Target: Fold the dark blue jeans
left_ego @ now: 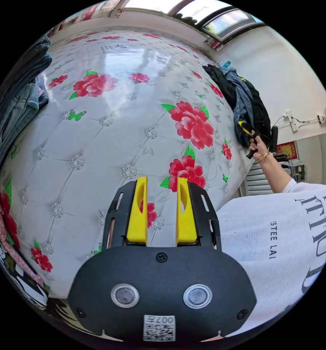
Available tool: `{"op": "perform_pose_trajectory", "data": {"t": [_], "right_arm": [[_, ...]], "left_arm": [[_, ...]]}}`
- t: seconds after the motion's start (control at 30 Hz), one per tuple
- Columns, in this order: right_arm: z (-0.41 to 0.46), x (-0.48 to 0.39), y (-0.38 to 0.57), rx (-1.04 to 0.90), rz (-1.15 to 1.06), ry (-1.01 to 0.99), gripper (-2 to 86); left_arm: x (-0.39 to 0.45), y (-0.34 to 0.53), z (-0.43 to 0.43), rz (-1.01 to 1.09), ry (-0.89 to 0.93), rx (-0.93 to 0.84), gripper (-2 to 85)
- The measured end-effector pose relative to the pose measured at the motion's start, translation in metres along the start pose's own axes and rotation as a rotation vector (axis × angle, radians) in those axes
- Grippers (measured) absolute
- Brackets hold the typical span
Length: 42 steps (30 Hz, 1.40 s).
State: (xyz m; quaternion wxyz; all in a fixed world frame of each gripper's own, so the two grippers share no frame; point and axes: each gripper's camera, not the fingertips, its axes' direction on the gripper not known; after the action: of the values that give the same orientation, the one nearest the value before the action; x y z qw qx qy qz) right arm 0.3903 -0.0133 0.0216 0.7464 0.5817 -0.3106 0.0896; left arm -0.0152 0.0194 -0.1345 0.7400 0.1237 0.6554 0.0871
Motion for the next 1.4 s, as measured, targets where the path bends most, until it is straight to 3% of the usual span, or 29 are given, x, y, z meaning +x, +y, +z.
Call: {"op": "perform_pose_trajectory", "data": {"t": [0.13,0.27,0.33,0.4,0.47,0.57,0.67,0.77,0.87,1.0,1.1,1.17,1.27,1.4], "right_arm": [[0.045,-0.146,0.048,-0.192,-0.298,-0.213,0.5],[0.090,-0.305,0.110,-0.377,-0.547,-0.644,1.4],[0.103,-0.358,0.129,-0.462,-0.644,-0.742,2.2],[0.101,-0.388,0.139,-0.490,-0.742,-0.704,2.8],[0.082,-0.389,0.145,-0.402,-0.831,-0.576,3.6],[0.063,-0.346,0.142,-0.321,-0.765,-0.406,4.9],[0.052,-0.284,0.148,-0.340,-0.614,-0.249,6.2],[0.054,-0.242,0.171,-0.453,-0.514,-0.183,6.6],[0.065,-0.238,0.198,-0.550,-0.511,-0.185,5.1],[0.083,-0.272,0.219,-0.598,-0.589,-0.244,1.4],[0.108,-0.335,0.240,-0.648,-0.772,-0.335,0.2],[0.121,-0.389,0.244,-0.728,-0.908,-0.511,0.0],[0.116,-0.436,0.236,-0.743,-1.024,-0.590,0.1],[0.099,-0.422,0.194,-0.540,-0.973,-0.482,0.9]], "left_arm": [[-0.016,0.025,-0.015,-0.005,0.020,0.043,11.8],[-0.054,0.067,-0.043,-0.082,-0.030,0.115,11.7],[-0.078,0.088,-0.058,-0.158,-0.079,0.149,11.7],[-0.110,0.117,-0.083,-0.284,-0.155,0.205,11.3],[-0.125,0.138,-0.099,-0.353,-0.245,0.220,11.2],[-0.124,0.161,-0.115,-0.357,-0.335,0.231,11.4],[-0.089,0.159,-0.115,-0.208,-0.288,0.281,11.1],[-0.051,0.131,-0.075,-0.041,-0.177,0.206,12.8],[-0.033,0.104,-0.015,0.043,-0.201,0.103,10.9],[-0.051,0.070,0.020,0.089,-0.453,0.028,5.3],[-0.081,0.033,0.021,0.166,-0.496,-0.003,5.1],[-0.097,0.006,0.017,0.184,-0.658,-0.025,5.2],[-0.139,-0.033,-0.004,0.001,-0.806,-0.064,6.1],[-0.158,-0.008,-0.082,-0.203,-0.702,0.166,8.1]]}}
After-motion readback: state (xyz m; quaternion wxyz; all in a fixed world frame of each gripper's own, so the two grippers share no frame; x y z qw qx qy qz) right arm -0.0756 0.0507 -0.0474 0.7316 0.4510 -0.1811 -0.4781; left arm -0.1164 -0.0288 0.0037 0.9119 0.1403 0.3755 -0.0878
